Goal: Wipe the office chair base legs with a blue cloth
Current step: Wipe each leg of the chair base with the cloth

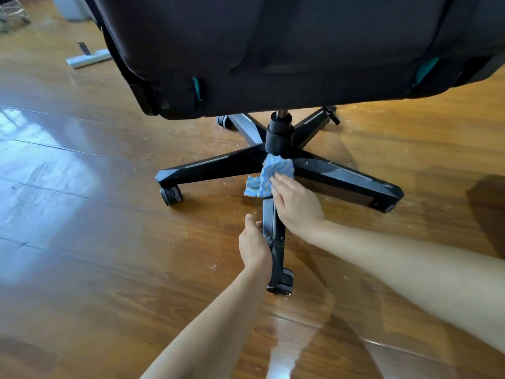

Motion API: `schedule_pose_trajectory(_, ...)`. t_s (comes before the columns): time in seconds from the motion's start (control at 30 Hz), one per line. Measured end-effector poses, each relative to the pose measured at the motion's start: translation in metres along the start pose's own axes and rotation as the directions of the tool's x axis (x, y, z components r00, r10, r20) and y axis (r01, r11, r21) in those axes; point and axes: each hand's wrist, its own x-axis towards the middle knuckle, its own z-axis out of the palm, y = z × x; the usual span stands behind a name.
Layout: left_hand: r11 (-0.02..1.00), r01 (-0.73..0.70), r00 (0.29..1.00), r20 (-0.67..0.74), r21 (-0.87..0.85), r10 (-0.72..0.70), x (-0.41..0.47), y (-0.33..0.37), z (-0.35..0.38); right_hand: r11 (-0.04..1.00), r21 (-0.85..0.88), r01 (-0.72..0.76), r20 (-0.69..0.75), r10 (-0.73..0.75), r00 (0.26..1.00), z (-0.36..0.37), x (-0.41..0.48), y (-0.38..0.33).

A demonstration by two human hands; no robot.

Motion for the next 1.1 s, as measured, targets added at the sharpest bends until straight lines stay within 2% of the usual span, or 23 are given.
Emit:
schedule_pose_trajectory(0.17,1.0,-0.008,1.0,-0.006,-0.003,0.008,-0.005,0.003,0.0,0.999,-0.01,0.047,0.065,-0.046,0.997,-0.003,-0.009,0.01)
schedule_pose_trajectory(0.4,1.0,0.001,1.0,-0.02,0.022,0.0,-0.011,0.006,-0.001,0.995,-0.054,-0.083,0.101,0.088,0.991,-0.003,0.06,0.006)
schedule_pose_trajectory(0.5,1.0,-0.009,1.0,-0.013,0.022,0.009,-0.013,0.006,-0.002,0.995,-0.034,-0.093,0.034,0.094,0.995,0.004,0.024,-0.004)
schedule_pose_trajectory(0.67,0.999,-0.022,0.999,-0.025,0.032,0.023,-0.014,0.008,0.0,0.999,0.037,0.023,0.0,-0.023,1.0,0.011,-0.043,-0.006)
schedule_pose_trajectory(0.77,0.998,-0.03,0.999,-0.027,0.047,0.031,-0.019,0.009,0.0,0.999,0.027,0.027,0.053,-0.029,0.998,0.008,-0.013,0.0)
schedule_pose_trajectory(0.93,0.998,-0.019,0.999,-0.034,0.058,0.021,-0.026,0.014,-0.001,0.997,-0.048,-0.06,0.139,0.066,0.988,0.001,0.068,-0.003)
schedule_pose_trajectory(1.0,0.998,-0.018,0.999,-0.033,0.061,0.02,-0.027,0.015,-0.002,0.995,-0.085,-0.048,0.139,0.059,0.989,-0.001,0.075,-0.003)
schedule_pose_trajectory(1.1,0.998,-0.017,0.999,-0.027,0.052,0.018,-0.026,0.014,-0.002,0.999,-0.043,-0.029,0.096,0.033,0.995,0.002,0.047,-0.001)
